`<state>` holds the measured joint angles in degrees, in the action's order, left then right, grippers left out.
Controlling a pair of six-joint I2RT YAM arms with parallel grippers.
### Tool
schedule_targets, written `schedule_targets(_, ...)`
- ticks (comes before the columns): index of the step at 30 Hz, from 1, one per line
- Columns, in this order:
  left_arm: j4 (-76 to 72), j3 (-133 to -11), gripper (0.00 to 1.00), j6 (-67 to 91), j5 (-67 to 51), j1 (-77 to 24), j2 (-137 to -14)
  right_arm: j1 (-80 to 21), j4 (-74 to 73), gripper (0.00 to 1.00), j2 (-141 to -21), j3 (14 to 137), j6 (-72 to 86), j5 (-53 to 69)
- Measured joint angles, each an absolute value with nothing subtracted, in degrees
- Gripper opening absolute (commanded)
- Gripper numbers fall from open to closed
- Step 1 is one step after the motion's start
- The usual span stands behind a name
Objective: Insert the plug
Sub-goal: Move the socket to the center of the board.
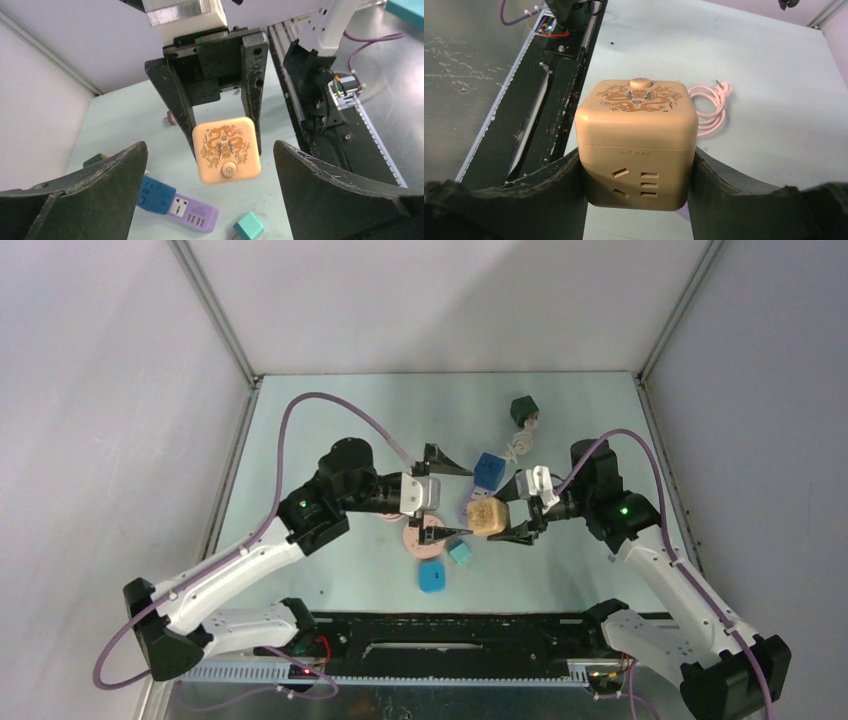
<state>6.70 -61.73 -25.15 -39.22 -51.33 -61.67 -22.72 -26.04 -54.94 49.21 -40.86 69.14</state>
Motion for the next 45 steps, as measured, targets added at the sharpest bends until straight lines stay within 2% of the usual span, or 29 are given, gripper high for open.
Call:
schedule_targets(13,1.5,-61.7,0.97,-19.9,-44.2,-51.0,-70.4,-22.7,-24.3,0.0,-54.9,49.2,-38.7,65.7)
schedule_targets(17,2.3,-61.7,0.9,-19.4,-43.7,-51.0,-72.1,-22.7,-24.1,0.0,-54.9,49.2,-38.1,64.8)
schedule_targets(22,3.4,-61.7,0.71,-19.5,-42.0,-51.0,-72.5,-22.7,-23.8,0.0,-54.9,49.2,-37.9,64.1)
schedule_targets(24,4.2,-61.7,0.6,-19.6,-41.5,-51.0,-72.8,-22.7,-23.7,0.0,-54.9,49.2,-37.9,63.9)
schedule_targets(26,4.8,-61.8,0.45,-20.1,-40.9,-51.0,-73.4,-22.7,-23.9,0.0,-54.9,49.2,-37.7,63.3)
schedule_targets(30,7.1,-63.7,0.06,-21.3,-40.8,-50.8,-74.7,-22.7,-23.9,0.0,-55.2,49.2,-37.7,62.5)
schedule_targets(31,7.8,-64.3,0.01,-21.6,-40.8,-50.8,-75.1,-22.6,-23.9,0.0,-55.2,49.2,-37.7,62.5)
schedule_targets(34,9.7,-65.9,0.0,-22.1,-40.9,-50.7,-76.2,-22.3,-23.9,0.0,-55.5,49.2,-37.6,62.2)
schedule_targets(35,10.2,-66.3,0.0,-22.1,-40.9,-50.6,-76.6,-22.3,-23.9,0.04,-55.6,49.2,-37.5,62.1)
schedule_targets(36,10.5,-66.6,0.0,-22.2,-40.9,-50.6,-76.8,-22.2,-24.0,0.15,-55.7,49.2,-37.5,62.0)
schedule_targets(38,11.0,-66.9,0.0,-22.3,-40.9,-50.5,-77.1,-22.2,-24.2,0.57,-56.0,49.2,-37.5,61.8)
schedule_targets(39,11.1,-66.9,0.0,-22.5,-40.8,-50.3,-77.3,-22.2,-24.2,0.95,-56.1,49.2,-37.5,61.6)
schedule_targets(40,11.1,-66.9,0.0,-22.5,-40.8,-50.3,-77.4,-22.2,-24.3,0.99,-56.1,49.2,-37.5,61.3)
schedule_targets(45,11.1,-66.9,0.0,-22.5,-40.6,-48.7,-78.6,-21.8,-23.7,1.0,-56.1,49.2,-36.5,59.0)
